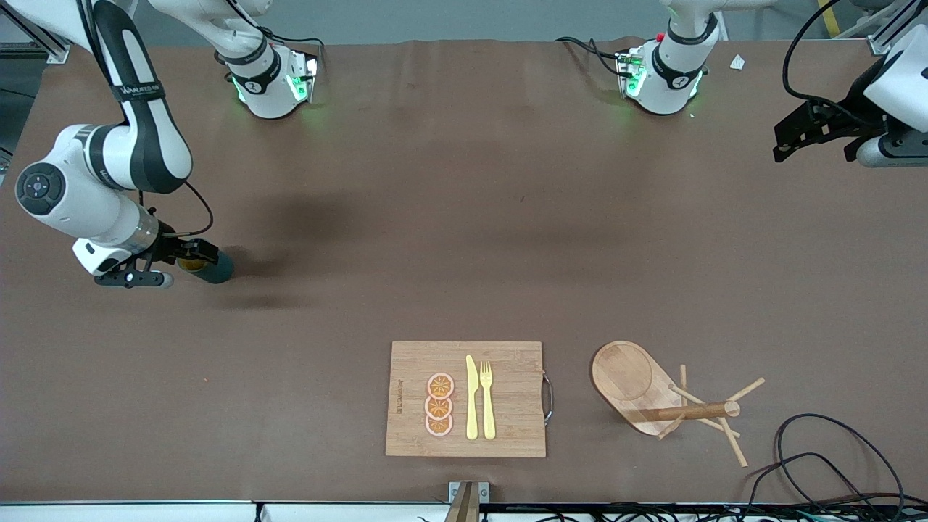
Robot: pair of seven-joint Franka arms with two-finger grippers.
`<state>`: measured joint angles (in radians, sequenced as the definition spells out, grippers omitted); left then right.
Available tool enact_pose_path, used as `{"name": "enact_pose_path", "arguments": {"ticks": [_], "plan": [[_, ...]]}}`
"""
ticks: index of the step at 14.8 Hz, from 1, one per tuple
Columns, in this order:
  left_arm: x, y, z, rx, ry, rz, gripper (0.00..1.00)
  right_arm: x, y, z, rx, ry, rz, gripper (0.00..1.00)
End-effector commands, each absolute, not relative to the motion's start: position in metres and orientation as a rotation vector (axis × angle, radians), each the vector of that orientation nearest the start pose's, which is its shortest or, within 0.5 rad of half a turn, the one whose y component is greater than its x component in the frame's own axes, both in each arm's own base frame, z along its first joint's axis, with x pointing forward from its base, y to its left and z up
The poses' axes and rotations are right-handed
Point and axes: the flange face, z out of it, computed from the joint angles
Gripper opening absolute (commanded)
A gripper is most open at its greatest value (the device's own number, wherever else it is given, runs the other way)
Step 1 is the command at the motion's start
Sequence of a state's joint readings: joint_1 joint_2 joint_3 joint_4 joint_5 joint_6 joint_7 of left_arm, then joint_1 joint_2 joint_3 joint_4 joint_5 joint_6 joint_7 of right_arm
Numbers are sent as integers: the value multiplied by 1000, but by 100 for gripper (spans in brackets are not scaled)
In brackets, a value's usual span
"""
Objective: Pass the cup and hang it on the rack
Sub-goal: 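Reach the right gripper down to the teal mug's rim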
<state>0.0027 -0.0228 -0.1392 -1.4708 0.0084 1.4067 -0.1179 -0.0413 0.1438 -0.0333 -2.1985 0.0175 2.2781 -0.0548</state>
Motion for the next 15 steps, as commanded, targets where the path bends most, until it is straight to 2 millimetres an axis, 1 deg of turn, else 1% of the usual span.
{"name": "enact_pose_path", "arguments": {"ticks": [1, 4, 7, 9, 11, 12, 13, 15], "plan": [[524, -74, 672, -3124, 19, 57, 100, 528, -39, 296, -3114, 55, 146, 100], [524, -73, 671, -3125, 22, 60, 100, 519, -36, 284, -3114, 49, 161, 100], [524, -73, 672, -3125, 22, 58, 100, 508, -36, 266, -3116, 51, 153, 100], [525, -70, 671, -3124, 22, 57, 100, 509, -36, 260, -3117, 51, 151, 100], [528, -69, 668, -3125, 29, 65, 100, 508, -37, 248, -3117, 47, 163, 94], [528, -69, 668, -3123, 29, 64, 100, 508, -38, 245, -3117, 52, 163, 89], [528, -69, 668, -3125, 29, 65, 100, 509, -36, 242, -3118, 45, 161, 87], [528, -67, 668, -3125, 24, 62, 100, 511, -37, 236, -3122, 44, 137, 74]]}}
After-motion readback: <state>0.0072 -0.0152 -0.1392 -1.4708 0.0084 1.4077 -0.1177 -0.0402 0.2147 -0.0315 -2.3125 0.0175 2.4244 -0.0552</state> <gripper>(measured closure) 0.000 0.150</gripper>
